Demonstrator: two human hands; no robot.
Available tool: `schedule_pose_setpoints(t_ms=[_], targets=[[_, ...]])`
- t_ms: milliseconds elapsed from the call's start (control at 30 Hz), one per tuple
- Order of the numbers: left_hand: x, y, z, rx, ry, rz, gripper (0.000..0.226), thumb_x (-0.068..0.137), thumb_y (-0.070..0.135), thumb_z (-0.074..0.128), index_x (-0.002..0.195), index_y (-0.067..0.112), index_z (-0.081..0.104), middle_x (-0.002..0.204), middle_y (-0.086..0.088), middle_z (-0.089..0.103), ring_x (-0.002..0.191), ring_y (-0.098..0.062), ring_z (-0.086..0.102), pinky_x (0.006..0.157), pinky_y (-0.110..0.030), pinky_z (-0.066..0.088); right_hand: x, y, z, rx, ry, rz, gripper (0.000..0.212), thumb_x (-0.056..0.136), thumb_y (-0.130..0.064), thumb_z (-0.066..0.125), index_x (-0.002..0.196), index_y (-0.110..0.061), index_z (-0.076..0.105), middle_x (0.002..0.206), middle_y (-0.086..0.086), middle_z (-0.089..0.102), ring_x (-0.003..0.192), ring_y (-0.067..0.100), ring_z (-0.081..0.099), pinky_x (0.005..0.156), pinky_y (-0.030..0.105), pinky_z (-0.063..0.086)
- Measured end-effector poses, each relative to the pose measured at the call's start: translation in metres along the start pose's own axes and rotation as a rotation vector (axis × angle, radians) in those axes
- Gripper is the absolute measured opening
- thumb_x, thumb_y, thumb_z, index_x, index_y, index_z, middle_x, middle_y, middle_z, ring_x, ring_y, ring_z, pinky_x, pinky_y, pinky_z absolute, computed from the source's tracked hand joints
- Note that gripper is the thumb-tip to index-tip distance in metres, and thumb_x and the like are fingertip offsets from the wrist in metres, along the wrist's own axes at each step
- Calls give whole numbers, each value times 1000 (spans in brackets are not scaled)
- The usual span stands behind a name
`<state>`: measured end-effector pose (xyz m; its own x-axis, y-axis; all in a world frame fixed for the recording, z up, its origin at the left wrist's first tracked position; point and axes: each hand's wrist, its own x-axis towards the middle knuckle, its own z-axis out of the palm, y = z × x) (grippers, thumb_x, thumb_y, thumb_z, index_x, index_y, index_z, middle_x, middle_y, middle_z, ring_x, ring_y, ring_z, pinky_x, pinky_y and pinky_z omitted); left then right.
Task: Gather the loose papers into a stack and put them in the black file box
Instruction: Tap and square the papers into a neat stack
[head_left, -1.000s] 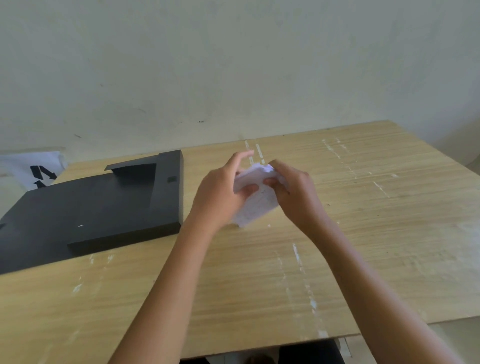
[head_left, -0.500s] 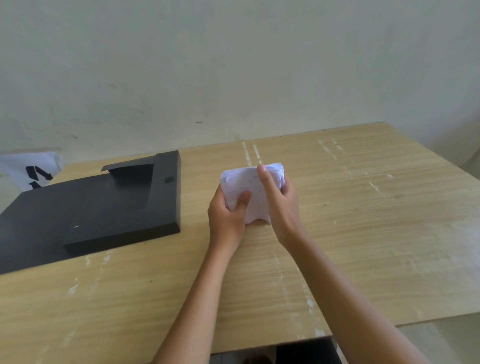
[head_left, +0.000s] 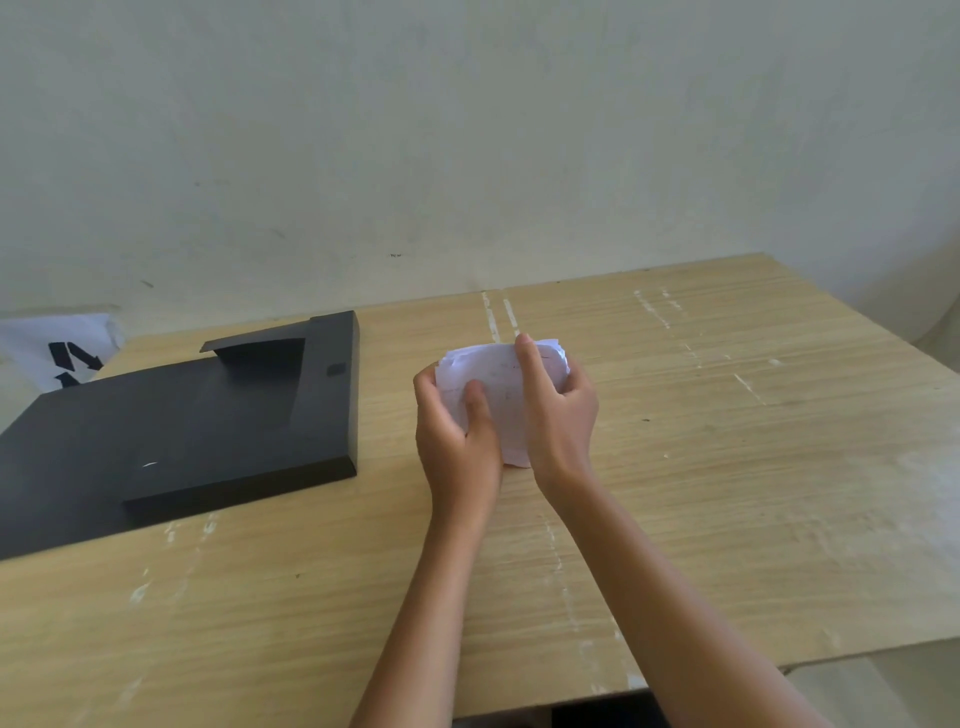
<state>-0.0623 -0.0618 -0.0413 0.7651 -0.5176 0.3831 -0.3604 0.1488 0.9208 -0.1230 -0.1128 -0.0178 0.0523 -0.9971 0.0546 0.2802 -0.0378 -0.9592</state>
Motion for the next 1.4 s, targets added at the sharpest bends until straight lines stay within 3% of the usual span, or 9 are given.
schedule_pose_setpoints(t_ms=[133, 333, 500, 633, 767, 967, 1133, 1233, 1400], targets=[[3, 17, 7, -241, -68, -145, 20, 98, 31, 60, 115, 29, 49, 104, 14, 65, 84, 9, 65, 77, -19, 50, 0, -1, -1, 12, -52, -37, 32, 85, -51, 70, 75, -22, 62, 71, -10, 62, 66, 9, 58, 65, 27, 48], [8, 28, 21, -400, 98, -361, 32, 96, 63, 56, 97, 31, 56, 92, 12, 63, 73, 2, 62, 65, -20, 49, -2, 0, -3, 10, -94, -76, 39, 89, -45, 68, 85, -7, 62, 73, 0, 61, 68, 14, 57, 66, 36, 48], [9, 25, 26, -285, 178, -247, 28, 96, 54, 66, 92, 28, 59, 84, 16, 67, 70, 8, 64, 61, -8, 46, -1, 2, -5, -18, -115, -101, 31, 89, -46, 70, 80, -16, 67, 76, 1, 72, 71, 9, 67, 64, 27, 54], [11, 21, 22, -237, 202, -173, 28, 92, 55, 71, 96, 28, 64, 86, 15, 70, 75, 6, 64, 66, -10, 48, 3, -1, -8, -28, -124, -142, 32, 88, -44, 72, 71, -20, 60, 64, -11, 58, 60, 7, 54, 56, 17, 43], [8, 16, 21, -248, 181, -178, 34, 89, 62, 69, 81, 30, 66, 77, 15, 71, 70, 2, 66, 62, -12, 49, 1, 2, -9, -27, -65, -143, 48, 87, -47, 72, 75, -3, 58, 65, -2, 53, 62, 11, 48, 59, 29, 42], [4, 12, 28, -321, 253, -220, 42, 86, 62, 72, 67, 26, 59, 64, 13, 66, 60, -3, 63, 56, -18, 50, -5, 5, -1, 6, -18, -197, 42, 89, -43, 72, 77, -6, 56, 74, 20, 63, 65, 14, 58, 66, 46, 54], [0, 3, 29, -352, 283, -150, 38, 86, 54, 73, 67, 23, 60, 65, 12, 66, 61, -6, 62, 58, -22, 52, -7, 14, 0, 4, 33, -225, 36, 88, -41, 73, 72, -15, 55, 65, 7, 61, 61, 17, 59, 62, 45, 55], [4, 2, 32, -328, 286, -179, 41, 85, 57, 73, 67, 22, 61, 65, 10, 67, 62, -8, 64, 59, -25, 53, -2, 15, 3, 12, 30, -203, 35, 87, -44, 72, 73, -16, 57, 70, 12, 66, 64, 22, 65, 64, 47, 58], [7, 0, 33, -344, 298, -177, 42, 87, 55, 73, 66, 22, 59, 64, 7, 66, 60, -10, 63, 57, -28, 52, -1, 19, 2, 3, 21, -235, 42, 86, -47, 75, 71, -13, 57, 61, 2, 60, 59, 13, 58, 58, 44, 54]])
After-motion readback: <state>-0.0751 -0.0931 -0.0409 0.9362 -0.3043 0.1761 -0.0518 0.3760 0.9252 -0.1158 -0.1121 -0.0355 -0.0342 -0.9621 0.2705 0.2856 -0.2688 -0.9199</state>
